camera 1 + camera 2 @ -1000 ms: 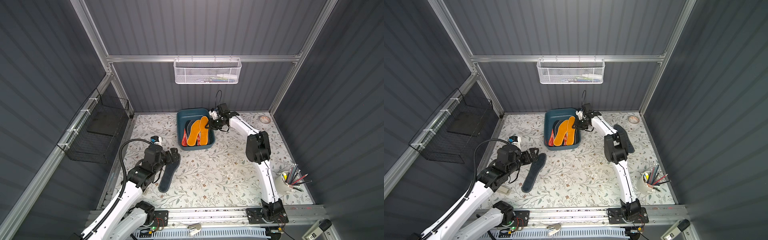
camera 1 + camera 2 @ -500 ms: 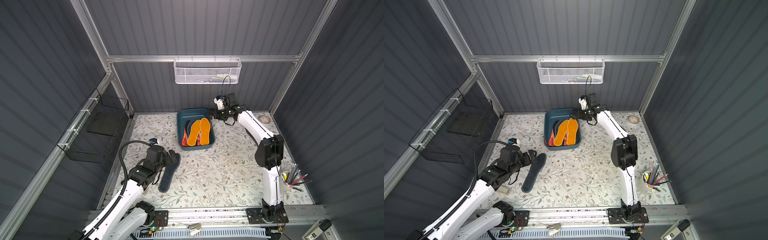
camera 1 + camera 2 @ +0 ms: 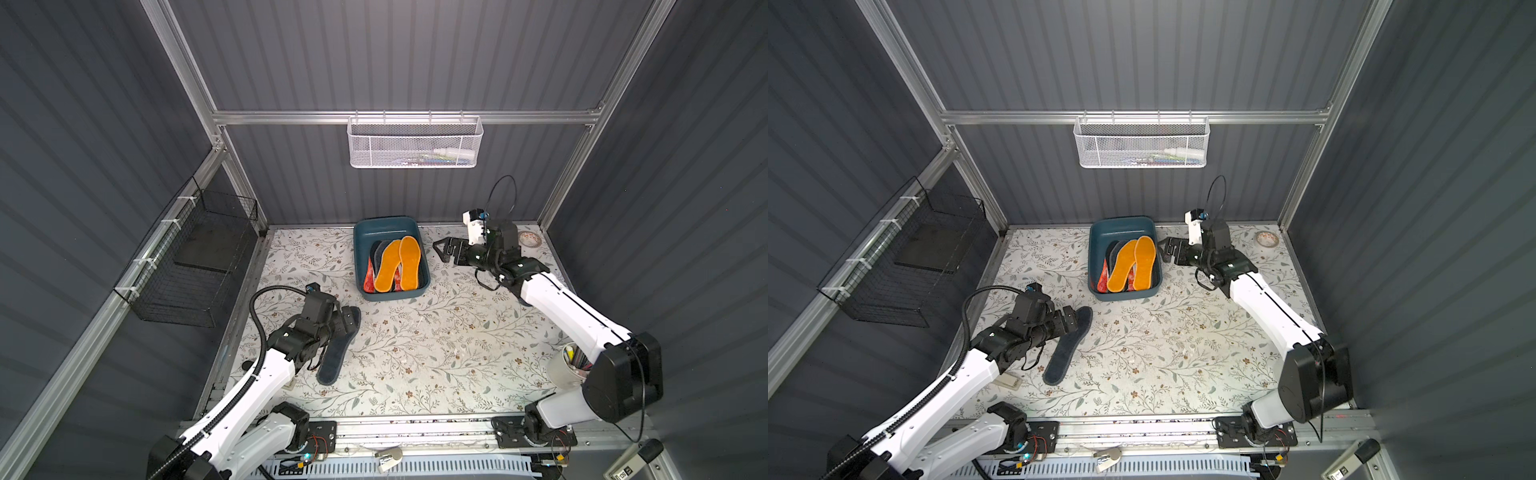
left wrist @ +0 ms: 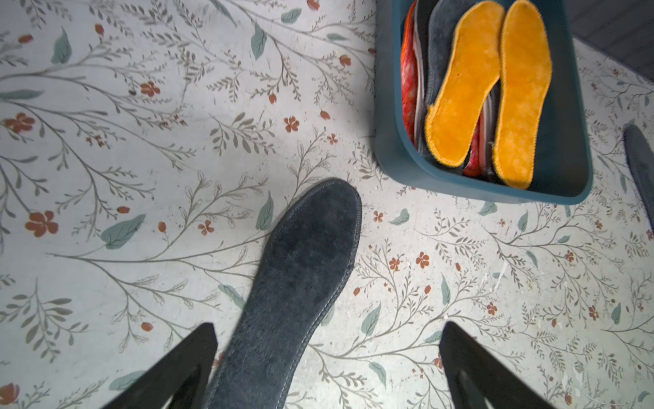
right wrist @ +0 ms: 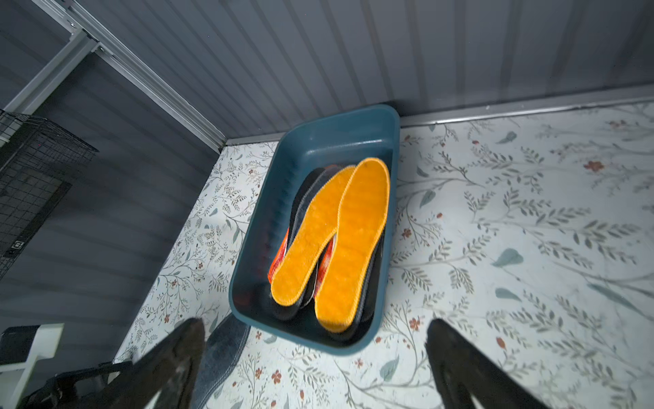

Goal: Put the insoles into the storage box
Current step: Pick up the insole from the center of the board.

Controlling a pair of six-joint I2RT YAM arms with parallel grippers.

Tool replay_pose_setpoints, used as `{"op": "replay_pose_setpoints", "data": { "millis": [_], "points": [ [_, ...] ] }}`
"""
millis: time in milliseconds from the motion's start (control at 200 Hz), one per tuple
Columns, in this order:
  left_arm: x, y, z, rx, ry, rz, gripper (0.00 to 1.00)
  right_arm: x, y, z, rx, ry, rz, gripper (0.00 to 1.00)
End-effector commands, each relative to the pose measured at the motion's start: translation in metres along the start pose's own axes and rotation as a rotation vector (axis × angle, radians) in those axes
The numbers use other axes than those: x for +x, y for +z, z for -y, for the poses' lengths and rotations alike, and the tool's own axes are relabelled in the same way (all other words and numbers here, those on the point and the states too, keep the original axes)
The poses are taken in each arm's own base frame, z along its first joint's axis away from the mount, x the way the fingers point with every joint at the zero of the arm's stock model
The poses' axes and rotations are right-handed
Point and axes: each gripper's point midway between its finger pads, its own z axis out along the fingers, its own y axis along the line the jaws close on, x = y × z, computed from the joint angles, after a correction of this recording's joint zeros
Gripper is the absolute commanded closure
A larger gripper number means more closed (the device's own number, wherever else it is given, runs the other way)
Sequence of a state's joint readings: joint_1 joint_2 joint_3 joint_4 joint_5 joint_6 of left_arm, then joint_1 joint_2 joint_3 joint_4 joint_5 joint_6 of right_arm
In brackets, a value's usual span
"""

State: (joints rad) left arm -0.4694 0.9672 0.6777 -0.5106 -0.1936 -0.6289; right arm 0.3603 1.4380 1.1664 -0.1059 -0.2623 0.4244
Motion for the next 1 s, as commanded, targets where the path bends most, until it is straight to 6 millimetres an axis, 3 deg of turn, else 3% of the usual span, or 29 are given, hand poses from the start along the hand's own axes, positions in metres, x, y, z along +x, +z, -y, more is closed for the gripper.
{"op": "replay_pose_setpoints", "data": {
  "millis": [0, 255, 575, 851, 996],
  "points": [
    [0.022, 0.011, -0.005, -0.003, -0.030, -0.080, 0.00, 0.002, -0.010, 0.005, 0.015, 0.040, 0.058, 0.01],
    [0.054, 0.029, -0.007, 0.028, -0.092, -0.171, 0.00, 0.030, -0.016, 0.018, 0.047, 0.085, 0.016, 0.01],
    [0.078, 0.035, -0.015, 0.041, -0.161, -0.218, 0.00, 0.026, -0.019, 0.017, 0.053, 0.074, 0.021, 0.01],
    [0.091, 0.043, -0.007, 0.087, -0.193, -0.267, 0.00, 0.027, -0.020, 0.019, 0.063, 0.074, 0.021, 0.01],
    [0.095, 0.045, 0.007, 0.171, -0.240, -0.281, 0.00, 0.027, -0.020, 0.019, 0.063, 0.073, 0.021, 0.01]
  ]
}}
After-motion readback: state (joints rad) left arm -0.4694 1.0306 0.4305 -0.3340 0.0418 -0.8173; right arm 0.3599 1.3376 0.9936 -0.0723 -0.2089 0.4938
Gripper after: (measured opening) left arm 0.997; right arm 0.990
